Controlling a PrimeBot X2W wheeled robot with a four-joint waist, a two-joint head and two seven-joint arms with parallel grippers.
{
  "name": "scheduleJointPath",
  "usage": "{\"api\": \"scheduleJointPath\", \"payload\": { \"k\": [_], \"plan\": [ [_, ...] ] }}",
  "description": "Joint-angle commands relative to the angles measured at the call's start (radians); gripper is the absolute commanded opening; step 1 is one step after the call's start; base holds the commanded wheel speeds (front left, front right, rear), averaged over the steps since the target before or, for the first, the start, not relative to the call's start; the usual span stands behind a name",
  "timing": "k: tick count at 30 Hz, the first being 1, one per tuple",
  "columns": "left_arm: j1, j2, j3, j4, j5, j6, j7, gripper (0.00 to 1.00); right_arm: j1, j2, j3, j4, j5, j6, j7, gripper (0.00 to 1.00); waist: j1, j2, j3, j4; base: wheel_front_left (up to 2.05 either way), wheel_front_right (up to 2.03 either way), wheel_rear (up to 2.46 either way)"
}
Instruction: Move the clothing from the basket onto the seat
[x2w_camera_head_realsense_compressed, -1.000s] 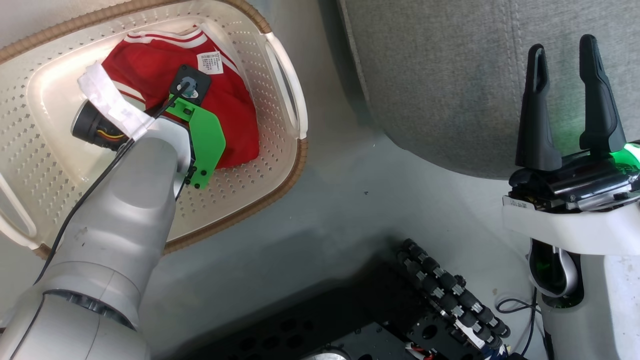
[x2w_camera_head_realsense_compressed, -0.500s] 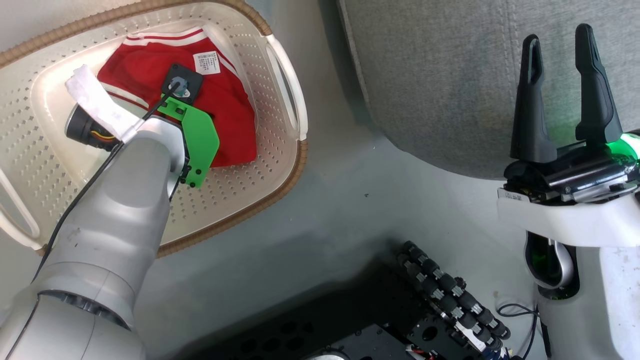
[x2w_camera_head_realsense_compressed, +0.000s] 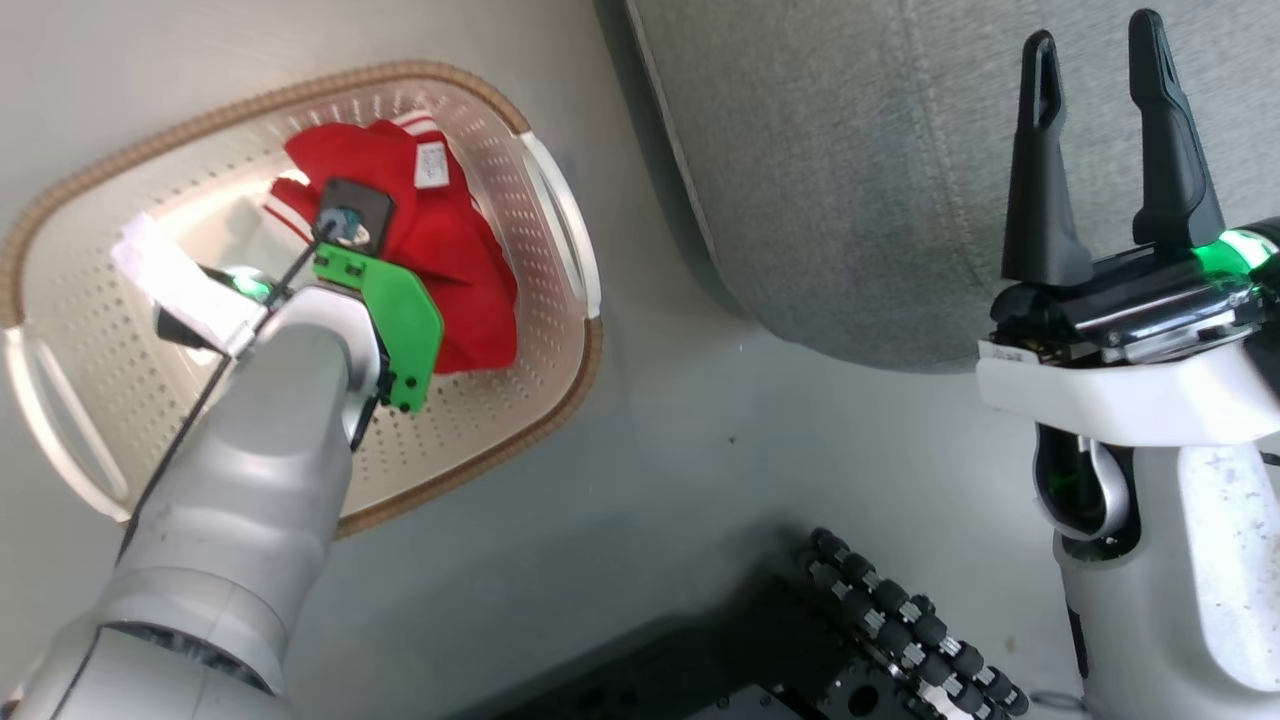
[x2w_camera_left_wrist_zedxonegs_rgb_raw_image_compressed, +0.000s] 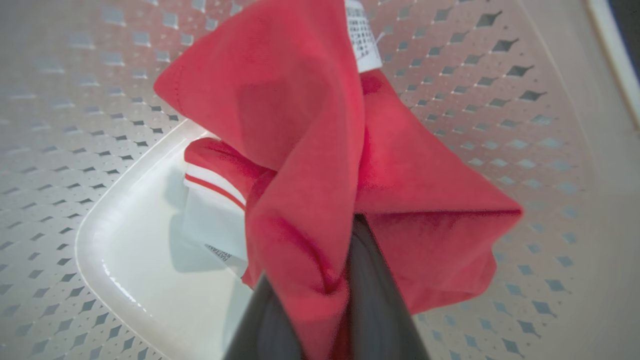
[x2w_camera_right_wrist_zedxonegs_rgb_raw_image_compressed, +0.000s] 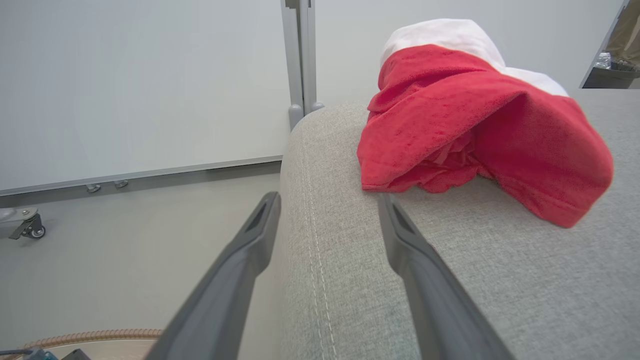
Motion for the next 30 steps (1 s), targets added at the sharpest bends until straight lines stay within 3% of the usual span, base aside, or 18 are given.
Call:
{"api": "scheduleJointPath", "payload": {
  "k": [1, 9, 22, 28, 30],
  "plan": [
    [0.027, -0.009, 0.003, -0.001, -0.014, -0.010, -0.020, 0.00, 0.019, 0.000, 0.002, 0.013, -0.012, -0.001, -0.003, 1.00, 0.0000, 0.0000, -0.129, 0.039, 0.00, 0.00, 0.00],
    [0.114, -0.022, -0.009, -0.001, -0.035, -0.045, -0.131, 0.00, 0.075, -0.002, 0.022, 0.073, -0.049, -0.002, -0.003, 1.00, 0.0000, 0.0000, -0.340, 0.092, 0.00, 0.00, 0.00],
    [0.225, -0.041, 0.031, -0.075, -0.132, -0.062, -0.269, 0.00, 0.183, -0.002, 0.029, 0.146, -0.081, -0.002, -0.003, 1.00, 0.0000, 0.0000, -0.613, 0.174, 0.00, 0.00, 0.00],
    [0.309, -0.011, 0.135, -0.318, -0.130, -0.056, -0.271, 0.00, 0.237, -0.005, 0.043, 0.171, -0.085, -0.001, -0.003, 1.00, 0.0000, 0.0000, -0.706, 0.194, 0.00, 0.00, 0.00],
    [0.363, 0.002, 0.201, -0.474, -0.087, -0.042, -0.271, 0.00, 0.261, -0.013, 0.050, 0.184, -0.081, -0.001, -0.003, 1.00, 0.0000, 0.0000, -0.745, 0.204, 0.00, 0.00, 0.00]
  ]
}}
